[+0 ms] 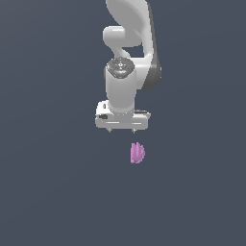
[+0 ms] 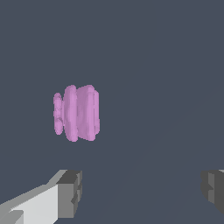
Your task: Pick up the object and move it to a goal position.
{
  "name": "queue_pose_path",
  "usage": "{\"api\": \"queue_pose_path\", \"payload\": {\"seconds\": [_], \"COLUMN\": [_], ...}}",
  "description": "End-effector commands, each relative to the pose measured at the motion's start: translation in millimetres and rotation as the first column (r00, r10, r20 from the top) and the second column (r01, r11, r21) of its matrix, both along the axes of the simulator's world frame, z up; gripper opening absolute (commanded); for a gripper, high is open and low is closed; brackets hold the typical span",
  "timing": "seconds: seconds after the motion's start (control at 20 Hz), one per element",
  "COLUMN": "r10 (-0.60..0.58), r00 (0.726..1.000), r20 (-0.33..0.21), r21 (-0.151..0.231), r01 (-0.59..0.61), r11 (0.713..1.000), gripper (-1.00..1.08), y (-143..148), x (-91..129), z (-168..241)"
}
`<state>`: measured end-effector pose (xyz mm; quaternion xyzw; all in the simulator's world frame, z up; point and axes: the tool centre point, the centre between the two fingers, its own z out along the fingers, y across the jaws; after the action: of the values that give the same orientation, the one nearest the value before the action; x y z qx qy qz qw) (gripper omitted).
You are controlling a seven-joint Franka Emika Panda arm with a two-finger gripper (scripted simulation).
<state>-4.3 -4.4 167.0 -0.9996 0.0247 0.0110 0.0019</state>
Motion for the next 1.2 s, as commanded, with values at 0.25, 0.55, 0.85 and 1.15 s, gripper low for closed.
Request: {"api": "queue_pose_path", "payload": {"seconds": [0.25, 0.55, 0.85, 1.15], "r10": [0.022, 0.053, 0.049, 0.039], "r00": [1.0, 0.999, 0.999, 0.999], "r20": [0.004, 0.009, 0.009, 0.014], "r21": [-0.007, -0.017, -0.016, -0.014], "r01": [-0.022, -0.053, -0.048, -0.039], "r11": [1.0, 0.998, 0.999, 0.999], "gripper": [1.0, 1.0, 1.0, 1.0], "y": [-0.3, -1.8, 4.2, 26.4], "x": [2.5, 5.2, 8.9, 22.8], "z": [-0.1, 0.6, -3.8, -19.7]}}
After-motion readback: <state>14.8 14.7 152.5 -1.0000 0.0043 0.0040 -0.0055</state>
